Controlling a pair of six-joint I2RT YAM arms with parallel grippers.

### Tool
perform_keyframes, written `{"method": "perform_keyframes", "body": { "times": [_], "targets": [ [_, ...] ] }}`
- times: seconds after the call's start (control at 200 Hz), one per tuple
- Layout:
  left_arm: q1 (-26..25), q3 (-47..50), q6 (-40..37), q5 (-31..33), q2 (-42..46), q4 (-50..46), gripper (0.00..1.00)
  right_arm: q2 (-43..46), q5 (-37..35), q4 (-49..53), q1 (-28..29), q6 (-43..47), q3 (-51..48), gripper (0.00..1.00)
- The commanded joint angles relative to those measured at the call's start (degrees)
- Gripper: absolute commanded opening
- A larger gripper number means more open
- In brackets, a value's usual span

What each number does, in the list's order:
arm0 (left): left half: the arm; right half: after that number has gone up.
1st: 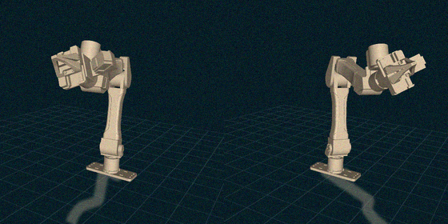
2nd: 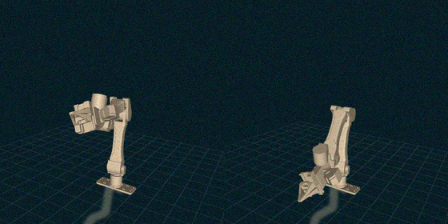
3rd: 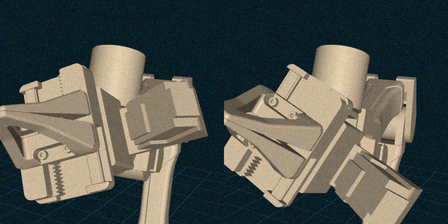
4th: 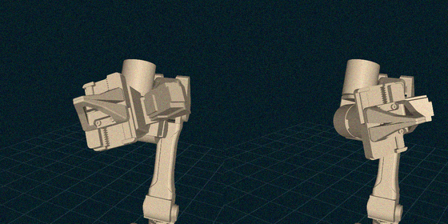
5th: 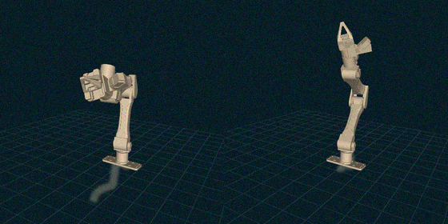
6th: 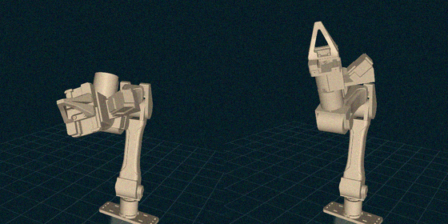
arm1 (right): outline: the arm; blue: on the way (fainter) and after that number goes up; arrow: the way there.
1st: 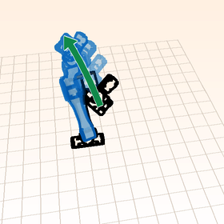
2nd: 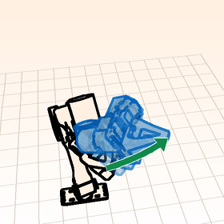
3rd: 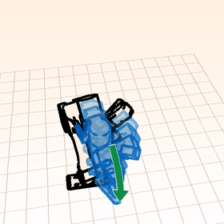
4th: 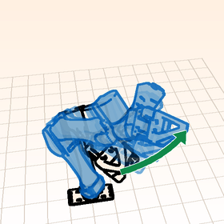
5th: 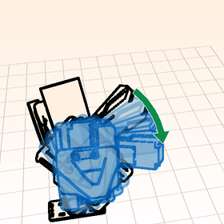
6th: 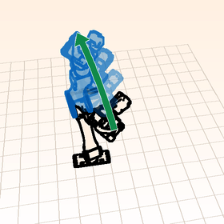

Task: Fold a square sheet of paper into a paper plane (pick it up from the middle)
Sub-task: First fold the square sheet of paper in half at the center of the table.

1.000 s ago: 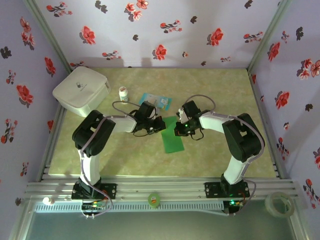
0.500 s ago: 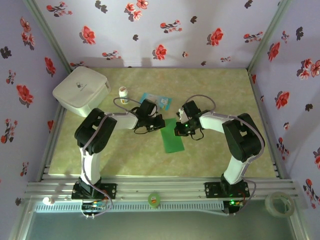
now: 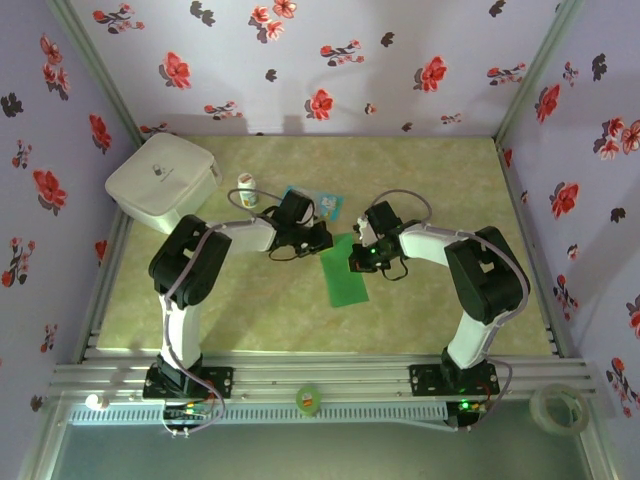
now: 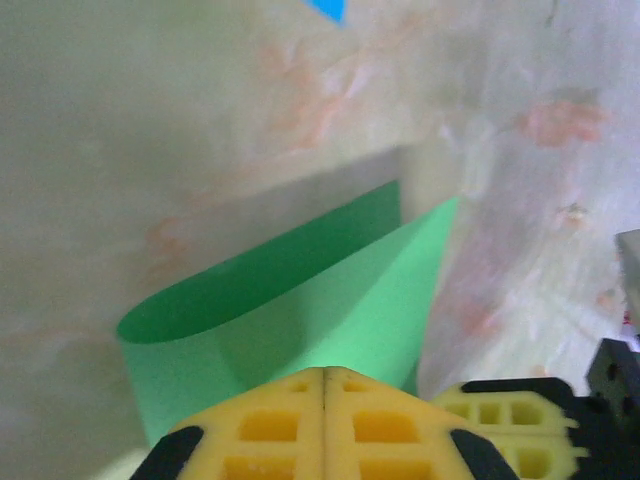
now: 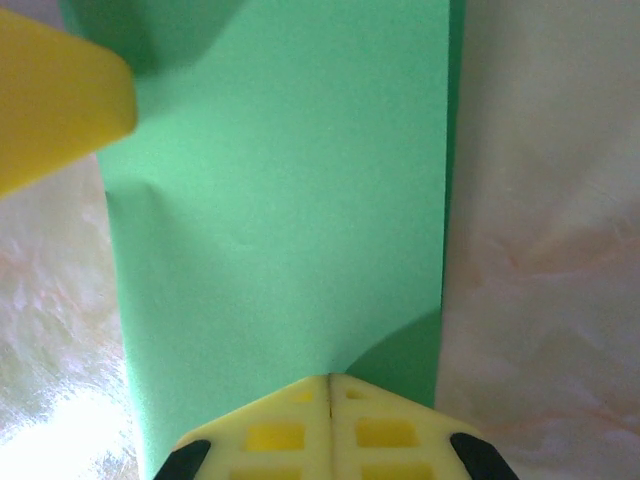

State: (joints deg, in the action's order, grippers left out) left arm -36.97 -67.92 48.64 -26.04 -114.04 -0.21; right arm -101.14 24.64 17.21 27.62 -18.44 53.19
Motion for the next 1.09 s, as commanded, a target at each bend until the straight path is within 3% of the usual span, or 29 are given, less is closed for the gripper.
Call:
{"method": "perform_keyframes", "body": {
  "times": [0.0,0.6,1.09],
  "targets": [
    [0.5,-1.9,-2.2,-2.0,-1.0,-3.3,0.06,-3.6,-6.7,7.7,-1.1,0.2,-3.2,0.0],
    [4.8,2.0,-1.7,5.5,-4.3,-0.1,0.06,-3.4,-6.6,7.8,-1.3,0.0,-3.4,0.0],
    [7.0,2.3,1.6,7.4,-3.5,1.3,0.06,-3.3,-6.6,7.4,-1.4,-0.1,-3.7,0.0]
  ]
}}
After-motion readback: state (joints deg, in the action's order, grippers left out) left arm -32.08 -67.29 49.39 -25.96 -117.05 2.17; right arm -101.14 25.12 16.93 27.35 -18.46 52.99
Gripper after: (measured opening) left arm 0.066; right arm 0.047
